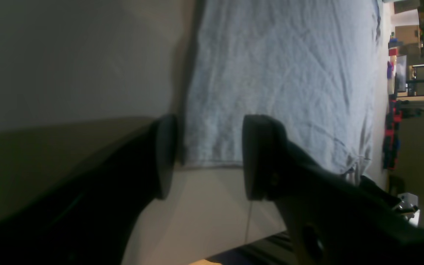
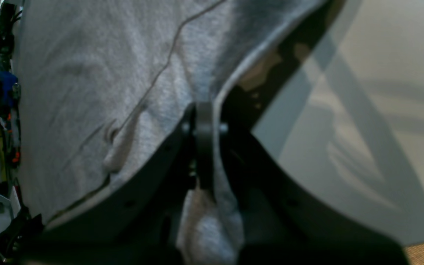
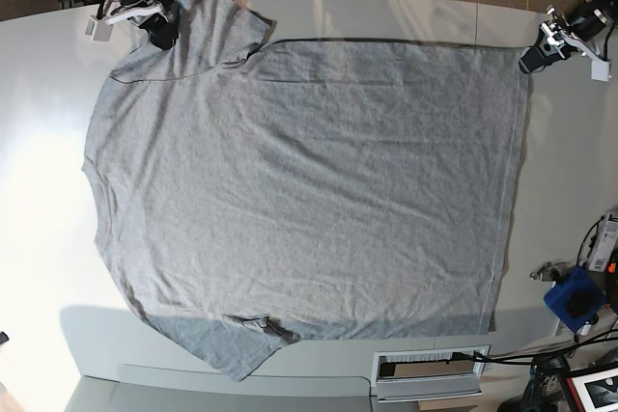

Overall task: Fold the T-shirt properly
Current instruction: 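Move the left gripper to the other shoulder corner and grasp it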

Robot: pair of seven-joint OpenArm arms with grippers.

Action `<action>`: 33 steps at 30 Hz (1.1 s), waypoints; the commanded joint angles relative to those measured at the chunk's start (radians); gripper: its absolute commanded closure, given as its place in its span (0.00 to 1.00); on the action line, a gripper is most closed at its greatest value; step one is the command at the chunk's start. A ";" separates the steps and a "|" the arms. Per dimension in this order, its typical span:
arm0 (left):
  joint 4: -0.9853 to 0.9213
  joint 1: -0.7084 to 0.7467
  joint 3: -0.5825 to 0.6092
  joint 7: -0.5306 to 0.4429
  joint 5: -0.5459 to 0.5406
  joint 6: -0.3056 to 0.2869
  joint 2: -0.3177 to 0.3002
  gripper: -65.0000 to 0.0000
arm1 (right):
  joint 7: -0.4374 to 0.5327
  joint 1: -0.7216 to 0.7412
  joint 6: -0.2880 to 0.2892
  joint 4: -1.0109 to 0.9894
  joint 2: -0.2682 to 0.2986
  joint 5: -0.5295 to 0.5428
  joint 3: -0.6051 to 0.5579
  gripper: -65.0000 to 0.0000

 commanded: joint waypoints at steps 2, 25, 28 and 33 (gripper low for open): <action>0.013 0.026 0.003 0.061 0.060 0.035 -0.006 0.56 | -0.008 -0.011 -0.005 0.006 0.003 -0.013 0.003 1.00; 0.114 0.012 0.003 0.031 0.128 0.085 -0.006 0.56 | -0.008 -0.011 -0.005 0.006 0.003 -0.013 0.003 1.00; 0.114 0.008 0.003 0.030 0.128 0.085 -0.005 0.56 | -0.008 -0.011 -0.005 0.006 0.003 -0.013 0.003 1.00; 0.114 -0.010 0.003 0.031 0.129 0.085 0.013 0.57 | -0.008 -0.011 -0.005 0.006 0.003 -0.013 0.003 1.00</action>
